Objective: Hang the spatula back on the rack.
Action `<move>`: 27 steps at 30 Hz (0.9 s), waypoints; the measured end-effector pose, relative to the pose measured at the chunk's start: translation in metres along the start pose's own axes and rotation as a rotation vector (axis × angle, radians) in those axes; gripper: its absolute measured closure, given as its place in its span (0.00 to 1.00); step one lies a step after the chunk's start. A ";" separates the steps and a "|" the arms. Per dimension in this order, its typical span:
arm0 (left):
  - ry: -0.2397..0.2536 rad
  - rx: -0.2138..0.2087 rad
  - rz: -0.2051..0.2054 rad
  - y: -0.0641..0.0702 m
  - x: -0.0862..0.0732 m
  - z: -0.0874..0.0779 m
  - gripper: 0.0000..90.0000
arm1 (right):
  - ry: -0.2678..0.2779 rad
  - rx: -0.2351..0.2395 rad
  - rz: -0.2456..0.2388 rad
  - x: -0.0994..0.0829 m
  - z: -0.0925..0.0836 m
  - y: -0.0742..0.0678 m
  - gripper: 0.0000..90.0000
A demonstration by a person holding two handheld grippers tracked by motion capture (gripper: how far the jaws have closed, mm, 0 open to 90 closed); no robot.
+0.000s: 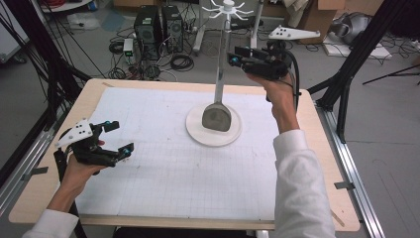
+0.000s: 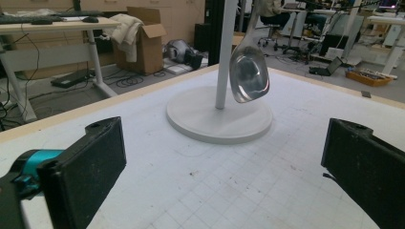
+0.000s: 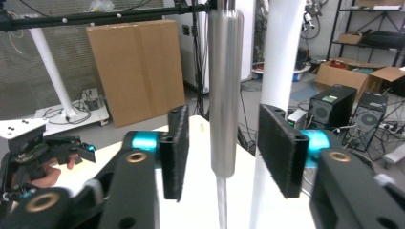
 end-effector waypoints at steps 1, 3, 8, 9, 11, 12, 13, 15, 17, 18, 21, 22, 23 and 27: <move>0.000 -0.001 0.000 0.000 0.000 0.000 0.02 | 0.004 0.007 0.007 -0.003 -0.003 -0.001 0.55; 0.004 -0.002 0.002 0.000 0.001 0.000 0.02 | 0.000 0.011 0.008 -0.010 -0.009 -0.004 0.49; 0.017 -0.011 -0.001 0.002 0.001 -0.002 0.02 | -0.020 0.011 0.002 -0.030 -0.025 -0.020 0.28; 0.018 -0.012 0.003 0.002 0.001 -0.002 0.02 | -0.023 0.023 -0.004 -0.035 -0.029 -0.024 0.24; 0.022 -0.011 -0.002 0.003 0.000 -0.003 0.02 | -0.041 0.027 -0.030 -0.046 -0.036 -0.034 0.17; 0.022 -0.012 -0.001 0.004 0.000 -0.004 0.02 | -0.049 0.037 -0.042 -0.051 -0.039 -0.038 0.16; 0.026 -0.010 -0.003 0.004 -0.001 -0.004 0.02 | -0.059 0.042 -0.050 -0.057 -0.042 -0.042 0.15; 0.028 -0.011 0.000 0.005 0.000 -0.006 0.02 | -0.083 0.012 -0.056 -0.070 -0.048 -0.048 0.11; 0.025 -0.007 0.002 0.005 0.000 -0.007 0.02 | -0.078 -0.005 -0.059 -0.083 -0.054 -0.051 0.10; 0.028 -0.008 0.002 0.005 0.000 -0.007 0.02 | -0.075 -0.014 -0.052 -0.090 -0.058 -0.053 0.08; 0.026 -0.006 0.003 0.005 0.000 -0.008 0.02 | -0.061 -0.037 -0.046 -0.109 -0.066 -0.057 0.00; 0.026 -0.005 0.003 0.005 0.000 -0.008 0.02 | -0.060 -0.036 -0.049 -0.115 -0.069 -0.058 0.00; 0.024 -0.003 0.007 0.004 -0.001 -0.008 0.02 | -0.060 -0.044 -0.047 -0.121 -0.072 -0.059 0.00; 0.023 -0.008 0.016 0.002 -0.005 -0.010 0.02 | -0.046 -0.077 -0.039 -0.143 -0.084 -0.062 0.00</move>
Point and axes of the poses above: each handheld gripper's, and its own axes: z roughly forward along the jaws, x roughly out of its top, y roughly to its right, the point moved 1 cm from there along z, roughly forward along the jaws, and after that the axes turned 3 degrees about -z, right-handed, at the moved point
